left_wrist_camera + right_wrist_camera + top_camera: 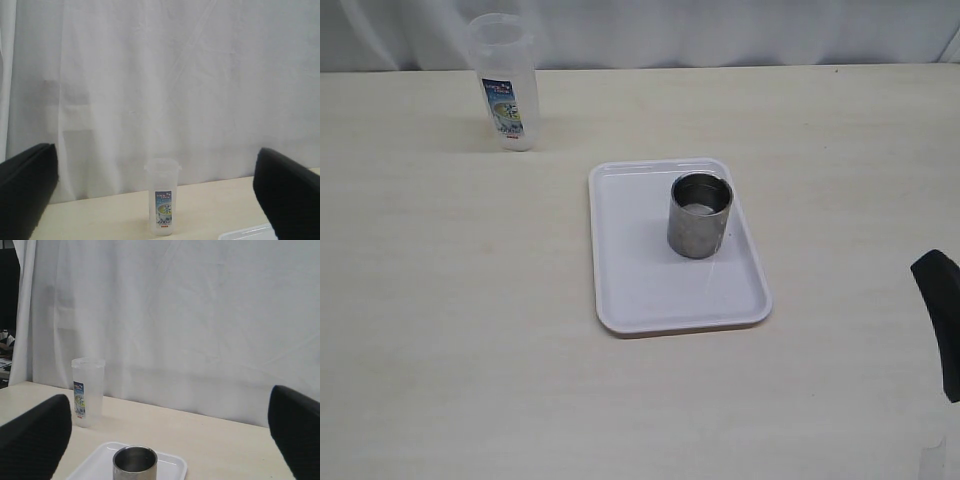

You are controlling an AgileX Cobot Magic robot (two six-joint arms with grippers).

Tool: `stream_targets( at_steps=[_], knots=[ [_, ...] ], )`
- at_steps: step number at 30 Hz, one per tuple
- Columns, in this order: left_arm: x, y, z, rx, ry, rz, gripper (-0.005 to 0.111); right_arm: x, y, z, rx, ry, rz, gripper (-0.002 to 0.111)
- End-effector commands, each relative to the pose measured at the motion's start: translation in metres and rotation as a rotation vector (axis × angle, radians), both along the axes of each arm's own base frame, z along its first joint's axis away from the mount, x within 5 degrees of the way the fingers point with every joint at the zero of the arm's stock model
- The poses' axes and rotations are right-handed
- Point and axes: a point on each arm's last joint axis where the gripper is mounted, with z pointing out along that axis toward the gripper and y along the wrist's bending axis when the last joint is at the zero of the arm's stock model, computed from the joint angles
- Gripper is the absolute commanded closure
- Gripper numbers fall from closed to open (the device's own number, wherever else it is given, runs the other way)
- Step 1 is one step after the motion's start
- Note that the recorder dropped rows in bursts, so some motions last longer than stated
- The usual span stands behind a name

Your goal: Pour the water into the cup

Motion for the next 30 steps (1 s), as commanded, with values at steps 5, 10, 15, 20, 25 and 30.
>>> stream_targets(
  at_steps=[5, 10, 15, 20, 25, 30],
  knots=[
    [-0.001, 0.000, 0.001, -0.019, -0.012, -0.006, 0.005, 0.000, -0.001, -0.001, 0.000, 0.001, -0.008, -0.001],
    [-0.001, 0.000, 0.001, -0.021, -0.011, -0.007, 0.005, 0.000, -0.001, -0.001, 0.000, 0.001, -0.008, -0.001],
    [-0.001, -0.001, 0.002, -0.028, -0.020, -0.015, 0.005, 0.000, -0.001, -0.001, 0.000, 0.001, -0.008, -0.001],
    [0.004, 0.000, -0.005, -0.007, -0.025, 0.022, 0.005, 0.000, -0.001, -0.001, 0.000, 0.000, -0.006, -0.001],
    [0.019, 0.000, -0.029, -0.012, -0.031, 0.077, 0.005, 0.000, -0.001, -0.001, 0.000, 0.000, -0.006, -0.001],
    [0.034, 0.001, -0.061, 0.009, 0.017, 0.146, 0.005, 0.000, 0.000, -0.001, 0.000, 0.000, -0.005, -0.001]
  ],
)
